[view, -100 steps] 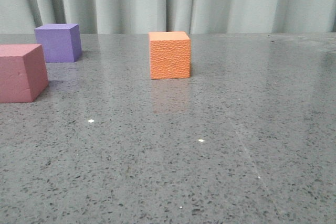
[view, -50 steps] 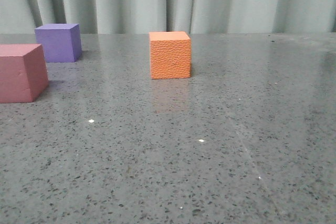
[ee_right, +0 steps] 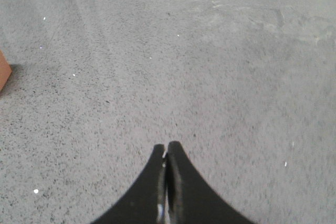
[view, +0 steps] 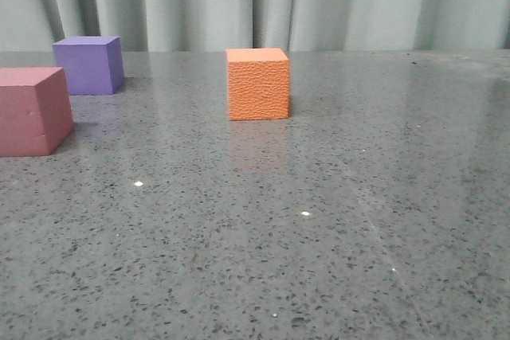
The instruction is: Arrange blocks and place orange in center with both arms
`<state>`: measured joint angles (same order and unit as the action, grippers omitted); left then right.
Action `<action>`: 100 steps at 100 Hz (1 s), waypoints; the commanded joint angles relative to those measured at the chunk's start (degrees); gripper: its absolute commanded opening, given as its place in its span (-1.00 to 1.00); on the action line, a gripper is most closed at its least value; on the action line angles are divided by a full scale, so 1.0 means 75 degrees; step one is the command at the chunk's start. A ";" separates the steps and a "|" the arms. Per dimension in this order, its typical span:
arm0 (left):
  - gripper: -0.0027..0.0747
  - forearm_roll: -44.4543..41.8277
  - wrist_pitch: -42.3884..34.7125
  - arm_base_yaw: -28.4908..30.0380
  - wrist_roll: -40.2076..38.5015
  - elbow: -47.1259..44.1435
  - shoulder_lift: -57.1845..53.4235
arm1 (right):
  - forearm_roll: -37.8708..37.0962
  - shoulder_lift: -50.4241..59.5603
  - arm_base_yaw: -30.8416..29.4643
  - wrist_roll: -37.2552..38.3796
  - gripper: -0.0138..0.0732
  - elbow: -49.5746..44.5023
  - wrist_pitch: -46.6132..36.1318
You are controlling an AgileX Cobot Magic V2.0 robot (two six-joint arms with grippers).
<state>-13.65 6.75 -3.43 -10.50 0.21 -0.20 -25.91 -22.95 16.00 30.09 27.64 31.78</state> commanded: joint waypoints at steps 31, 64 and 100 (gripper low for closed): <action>-0.98 -0.0003 -0.0630 0.0006 0.0007 -0.0411 -0.0264 | 0.3455 0.2989 -0.1910 -0.2878 -0.84 -0.2354 -0.2257; -0.98 -0.0003 -0.0630 0.0006 0.0007 -0.0411 -0.0264 | 0.3573 0.3310 -0.1962 -0.3099 -0.84 -0.3578 -0.3328; -0.98 -0.0003 -0.0630 0.0006 0.0007 -0.0411 -0.0264 | 0.3386 0.3310 -0.1962 -0.3083 -0.84 -0.3786 -0.3375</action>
<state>-13.65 6.75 -3.43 -10.50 0.21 -0.20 0.39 0.64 1.70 7.56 -1.55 11.68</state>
